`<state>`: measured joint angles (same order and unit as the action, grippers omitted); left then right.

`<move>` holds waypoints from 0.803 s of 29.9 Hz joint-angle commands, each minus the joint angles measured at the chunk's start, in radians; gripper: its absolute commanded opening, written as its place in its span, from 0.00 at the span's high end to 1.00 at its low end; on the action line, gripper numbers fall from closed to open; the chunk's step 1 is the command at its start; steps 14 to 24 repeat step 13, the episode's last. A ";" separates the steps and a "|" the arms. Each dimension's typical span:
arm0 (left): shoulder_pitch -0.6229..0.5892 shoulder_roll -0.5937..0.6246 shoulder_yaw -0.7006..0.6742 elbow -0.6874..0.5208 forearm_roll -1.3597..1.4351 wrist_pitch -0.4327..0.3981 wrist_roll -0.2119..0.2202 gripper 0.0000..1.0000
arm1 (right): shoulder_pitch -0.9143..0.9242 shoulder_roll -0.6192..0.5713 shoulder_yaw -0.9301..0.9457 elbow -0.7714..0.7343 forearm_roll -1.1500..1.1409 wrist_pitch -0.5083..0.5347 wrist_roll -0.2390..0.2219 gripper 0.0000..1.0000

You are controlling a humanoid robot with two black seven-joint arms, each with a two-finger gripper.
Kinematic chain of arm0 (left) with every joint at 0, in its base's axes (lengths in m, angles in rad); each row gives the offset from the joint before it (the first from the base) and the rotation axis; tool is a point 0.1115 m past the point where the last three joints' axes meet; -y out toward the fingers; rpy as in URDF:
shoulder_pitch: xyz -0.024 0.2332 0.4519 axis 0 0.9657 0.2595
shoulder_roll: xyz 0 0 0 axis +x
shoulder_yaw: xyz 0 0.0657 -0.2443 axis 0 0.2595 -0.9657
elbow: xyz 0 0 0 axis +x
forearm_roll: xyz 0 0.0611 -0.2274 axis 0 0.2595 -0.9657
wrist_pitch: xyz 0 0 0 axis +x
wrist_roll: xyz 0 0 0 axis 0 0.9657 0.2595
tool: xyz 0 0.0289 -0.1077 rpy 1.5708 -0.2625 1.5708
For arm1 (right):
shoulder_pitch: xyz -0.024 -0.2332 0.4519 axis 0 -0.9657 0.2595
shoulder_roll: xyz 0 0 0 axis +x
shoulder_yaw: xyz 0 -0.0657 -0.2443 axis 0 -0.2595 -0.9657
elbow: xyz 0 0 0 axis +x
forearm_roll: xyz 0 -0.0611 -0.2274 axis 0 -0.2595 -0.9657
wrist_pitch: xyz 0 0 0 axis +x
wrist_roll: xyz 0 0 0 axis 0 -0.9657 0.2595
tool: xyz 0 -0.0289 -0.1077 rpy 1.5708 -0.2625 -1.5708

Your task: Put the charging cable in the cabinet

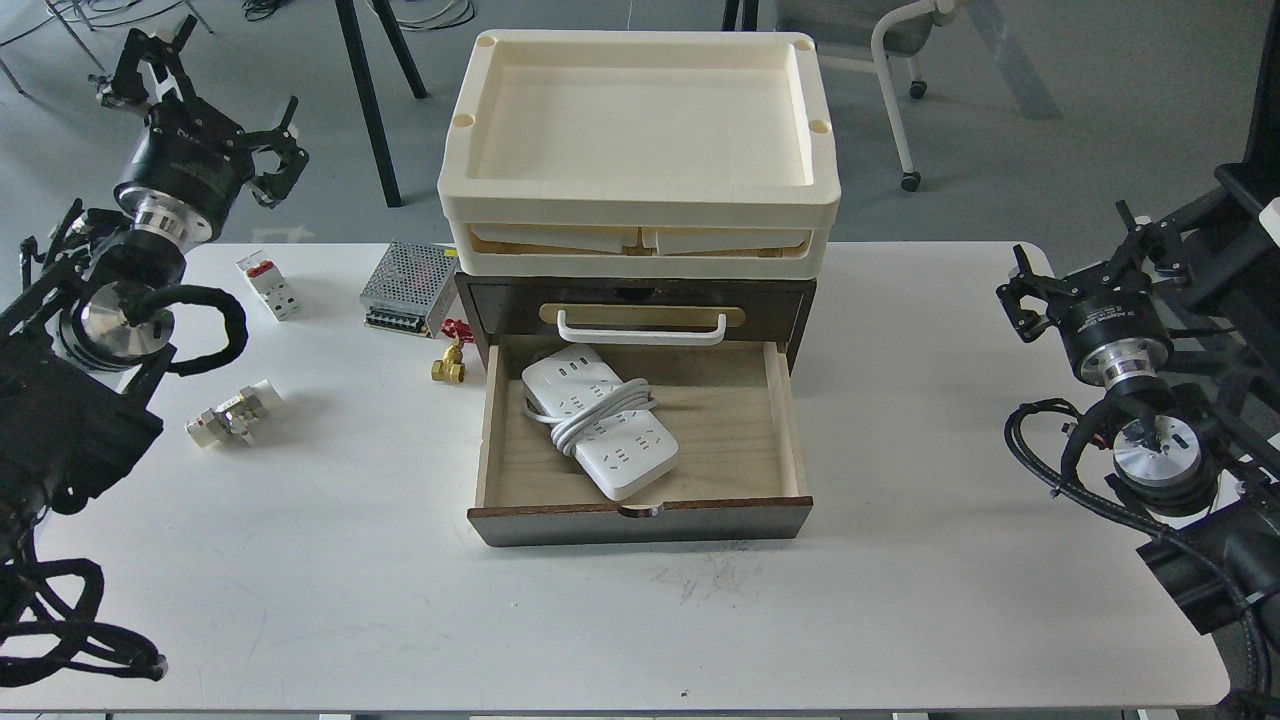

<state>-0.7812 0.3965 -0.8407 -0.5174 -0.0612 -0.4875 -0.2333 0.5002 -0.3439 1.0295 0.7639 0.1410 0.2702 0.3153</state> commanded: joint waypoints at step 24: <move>0.083 -0.103 0.000 0.000 -0.032 -0.001 -0.014 0.00 | 0.006 -0.006 -0.002 0.002 0.002 0.043 -0.036 0.00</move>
